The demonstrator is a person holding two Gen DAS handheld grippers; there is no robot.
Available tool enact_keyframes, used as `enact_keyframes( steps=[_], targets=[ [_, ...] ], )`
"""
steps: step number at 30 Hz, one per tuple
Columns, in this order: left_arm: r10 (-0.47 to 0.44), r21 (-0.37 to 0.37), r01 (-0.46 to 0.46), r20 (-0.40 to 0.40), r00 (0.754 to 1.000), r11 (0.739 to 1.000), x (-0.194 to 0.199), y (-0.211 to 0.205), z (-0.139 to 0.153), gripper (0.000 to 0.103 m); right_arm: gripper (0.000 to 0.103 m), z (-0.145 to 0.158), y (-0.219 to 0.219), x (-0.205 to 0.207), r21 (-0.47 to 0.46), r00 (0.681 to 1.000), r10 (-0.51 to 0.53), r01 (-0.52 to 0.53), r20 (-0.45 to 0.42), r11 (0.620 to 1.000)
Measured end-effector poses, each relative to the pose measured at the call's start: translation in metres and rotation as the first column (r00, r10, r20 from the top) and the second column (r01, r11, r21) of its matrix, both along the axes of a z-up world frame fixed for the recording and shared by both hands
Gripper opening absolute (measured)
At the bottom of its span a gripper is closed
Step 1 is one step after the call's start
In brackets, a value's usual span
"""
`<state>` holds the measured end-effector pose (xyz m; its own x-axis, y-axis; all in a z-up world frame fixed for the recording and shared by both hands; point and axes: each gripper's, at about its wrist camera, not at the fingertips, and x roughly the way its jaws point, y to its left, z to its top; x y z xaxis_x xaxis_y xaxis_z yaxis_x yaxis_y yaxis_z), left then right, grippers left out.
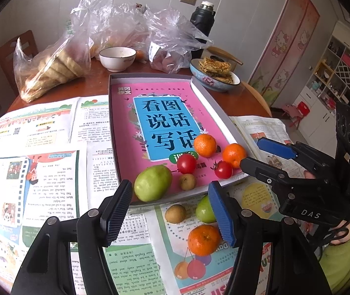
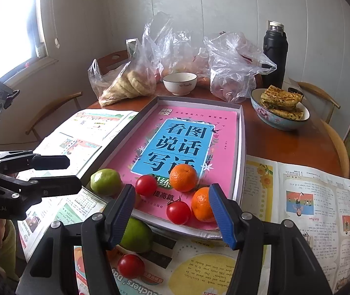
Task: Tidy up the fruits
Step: 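Withdraw both open tools from the tray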
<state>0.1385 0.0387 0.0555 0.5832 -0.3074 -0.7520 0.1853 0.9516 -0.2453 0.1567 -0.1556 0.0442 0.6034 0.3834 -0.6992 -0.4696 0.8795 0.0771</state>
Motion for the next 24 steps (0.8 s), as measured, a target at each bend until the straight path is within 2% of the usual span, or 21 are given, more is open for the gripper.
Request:
enact_keyframes(
  steps=[24],
  targets=[
    [-0.029, 0.023, 0.028, 0.004, 1.000, 0.999, -0.023, -0.015, 0.002, 0.066, 0.061, -0.012, -0.004, -0.038, 0.002, 0.999, 0.036, -0.036, -0.024, 0.999]
  ],
)
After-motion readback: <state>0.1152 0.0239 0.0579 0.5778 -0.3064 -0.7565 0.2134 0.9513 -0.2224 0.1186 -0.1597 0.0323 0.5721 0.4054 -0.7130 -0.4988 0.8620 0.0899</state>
